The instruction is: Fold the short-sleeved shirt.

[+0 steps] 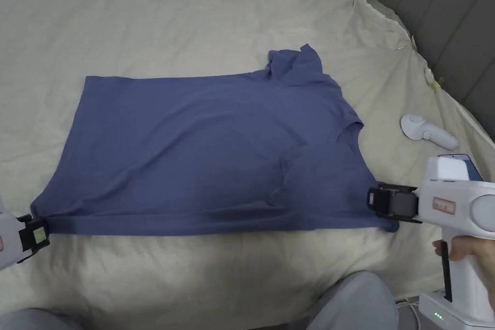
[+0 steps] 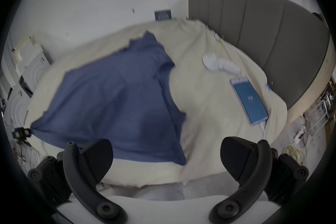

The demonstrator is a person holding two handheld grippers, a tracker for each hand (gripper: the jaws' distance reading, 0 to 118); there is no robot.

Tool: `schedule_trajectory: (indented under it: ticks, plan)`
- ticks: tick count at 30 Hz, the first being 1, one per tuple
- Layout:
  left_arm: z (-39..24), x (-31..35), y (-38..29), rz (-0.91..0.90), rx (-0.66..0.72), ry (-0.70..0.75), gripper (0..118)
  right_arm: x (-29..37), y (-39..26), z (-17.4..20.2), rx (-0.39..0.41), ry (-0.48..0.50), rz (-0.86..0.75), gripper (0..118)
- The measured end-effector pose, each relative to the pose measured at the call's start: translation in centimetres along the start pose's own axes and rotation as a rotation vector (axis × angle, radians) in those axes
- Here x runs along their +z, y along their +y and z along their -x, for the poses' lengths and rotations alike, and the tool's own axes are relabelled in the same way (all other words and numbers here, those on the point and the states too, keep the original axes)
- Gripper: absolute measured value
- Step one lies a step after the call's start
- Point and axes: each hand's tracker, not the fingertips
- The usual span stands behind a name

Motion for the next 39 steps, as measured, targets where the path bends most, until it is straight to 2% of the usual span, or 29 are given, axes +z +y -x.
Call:
schedule_trajectory:
  ticks: [3,6,8,9,10,11,13,18,23,30,39]
  plan:
    - [0.1,-0.2,-0.1,0.009,0.007,0.005,2,-2.0,-1.2,0.5,0.008,-0.013,0.08,101]
    - [0.1,-0.5,-0.2,0.017,0.011,0.01,2,-3.1,-2.1,0.8,-0.003,0.021,0.081,56]
    - [0.1,-0.8,-0.3,0.022,0.011,0.016,2,-3.4,-2.4,1.1,-0.013,0.02,0.09,44]
    - [0.1,-0.9,-0.3,0.022,0.013,0.017,2,-3.6,-2.4,1.0,-0.012,0.025,0.097,44]
    - [0.2,-0.9,-0.3,0.023,0.018,0.016,2,-3.6,-2.5,0.9,-0.009,0.028,0.099,20]
    - [0.3,-0.9,-0.2,0.022,0.029,0.013,2,-3.3,-2.7,0.7,-0.014,0.047,0.091,7]
    - [0.4,-0.9,-0.2,0.021,0.051,0.008,2,-2.6,-2.5,0.2,-0.044,0.08,0.104,6]
    - [1.4,-0.4,1.1,0.015,0.142,-0.042,2,0.5,-0.8,-0.2,-0.04,0.13,0.062,5]
    - [1.6,-0.3,3.7,-0.011,0.206,-0.077,2,2.1,3.4,-0.6,-0.1,0.168,-0.012,5]
    - [-0.1,-3.4,9.4,-0.059,0.213,-0.069,2,-0.6,10.3,1.8,-0.106,0.099,-0.052,5]
    - [-0.9,-11.9,15.2,0.006,0.24,-0.034,2,-8.5,16.4,3.5,-0.164,0.03,0.029,5]
